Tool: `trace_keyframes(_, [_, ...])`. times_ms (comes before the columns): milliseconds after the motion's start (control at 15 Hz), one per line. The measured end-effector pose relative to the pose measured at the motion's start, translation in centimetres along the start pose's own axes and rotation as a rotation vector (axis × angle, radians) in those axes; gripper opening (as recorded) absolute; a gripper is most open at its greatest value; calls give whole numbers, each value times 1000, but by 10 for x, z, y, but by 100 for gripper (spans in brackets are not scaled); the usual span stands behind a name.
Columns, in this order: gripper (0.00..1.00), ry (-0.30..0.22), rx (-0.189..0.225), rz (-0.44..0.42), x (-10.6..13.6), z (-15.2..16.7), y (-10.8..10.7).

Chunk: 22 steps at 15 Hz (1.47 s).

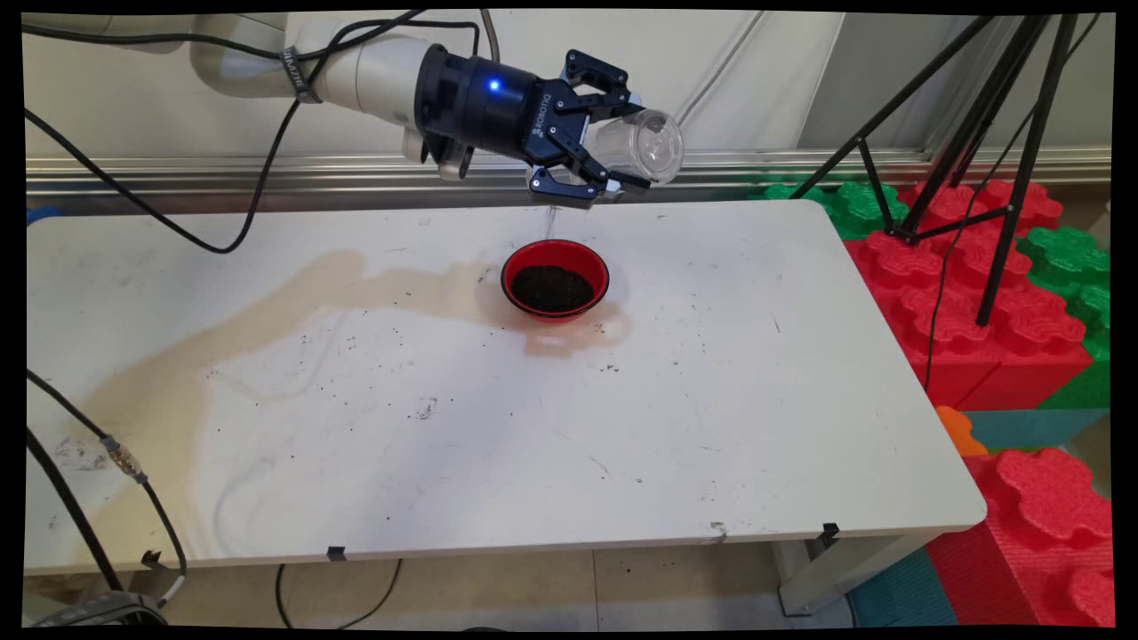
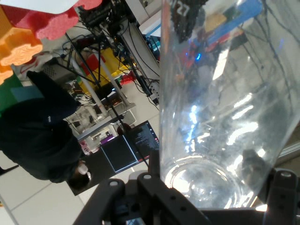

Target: Pour the black seasoning powder in the red bowl

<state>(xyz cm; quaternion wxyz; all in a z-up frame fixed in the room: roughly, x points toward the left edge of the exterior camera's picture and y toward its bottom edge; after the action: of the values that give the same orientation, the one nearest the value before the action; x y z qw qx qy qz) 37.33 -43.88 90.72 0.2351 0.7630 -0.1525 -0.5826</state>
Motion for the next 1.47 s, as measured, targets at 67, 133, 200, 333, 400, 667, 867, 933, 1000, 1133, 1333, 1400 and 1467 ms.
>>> trace_keyframes(67, [0, 0, -2, -9, 0, 0, 1])
trace_keyframes(133, [0, 0, -5, -18, -1, 0, 1])
trace_keyframes(200, [0, 1, -7, -26, -2, 0, 2])
trace_keyframes(333, [0, 1, -12, -40, -2, 0, 2])
trace_keyframes(400, [0, 2, -14, -46, -3, 0, 3])
trace_keyframes(667, [0, 0, -22, -73, -5, 0, 4])
trace_keyframes(867, [0, -2, -28, -90, -7, -1, 5])
trace_keyframes(933, [0, -3, -30, -95, -7, -1, 6])
trace_keyframes(1000, [0, -4, -32, -99, -8, -1, 6])
trace_keyframes(1133, [0, -7, -38, -108, -9, -1, 8])
trace_keyframes(1333, [0, -11, -48, -120, -10, 0, 11])
trace_keyframes(1400, [0, -12, -51, -124, -10, 0, 12])
trace_keyframes(1467, [0, -13, -54, -127, -10, 0, 13])
